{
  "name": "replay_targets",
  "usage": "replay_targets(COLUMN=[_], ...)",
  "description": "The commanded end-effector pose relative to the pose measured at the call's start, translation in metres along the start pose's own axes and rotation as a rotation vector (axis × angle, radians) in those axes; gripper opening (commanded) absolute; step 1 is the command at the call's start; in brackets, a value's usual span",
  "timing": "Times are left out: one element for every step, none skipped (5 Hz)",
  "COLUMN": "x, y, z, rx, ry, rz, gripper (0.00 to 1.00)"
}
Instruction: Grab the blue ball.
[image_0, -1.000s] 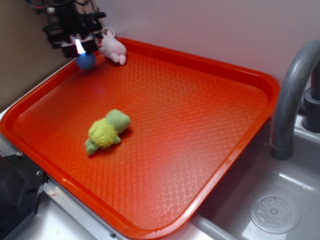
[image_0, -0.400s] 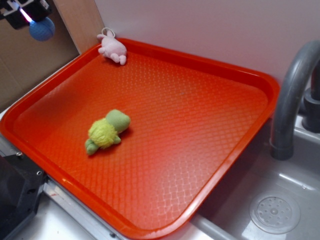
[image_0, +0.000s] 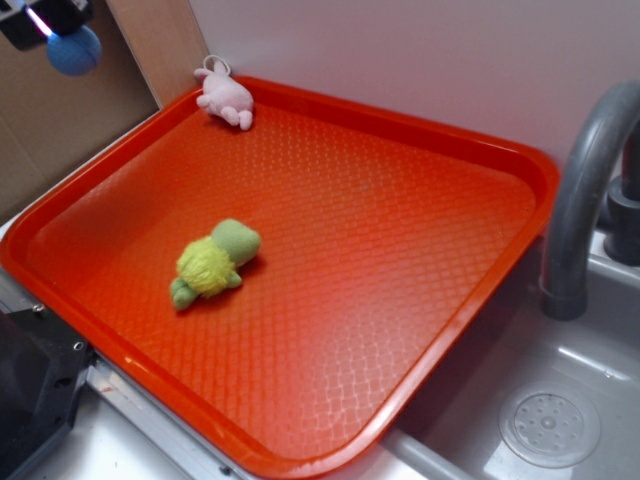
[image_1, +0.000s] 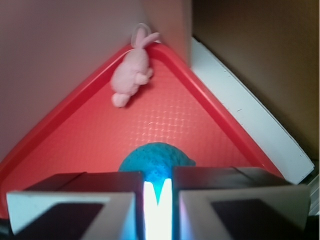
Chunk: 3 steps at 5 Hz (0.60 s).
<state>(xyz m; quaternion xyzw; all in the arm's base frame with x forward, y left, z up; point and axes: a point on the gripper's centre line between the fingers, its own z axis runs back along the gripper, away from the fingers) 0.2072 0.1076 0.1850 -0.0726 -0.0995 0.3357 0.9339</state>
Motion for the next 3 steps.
replay_targets(x=[-0.005,-0.018,-0.033], y=[-0.029,-0.071,-0.087], z=[0.024,0.012,0.007], rx=[0.041,-0.006,0.027], ry=[-0.014,-0.007,-0.042], rz=[-0.256,-0.377,-0.454], gripper=[0.00,0.00,0.00])
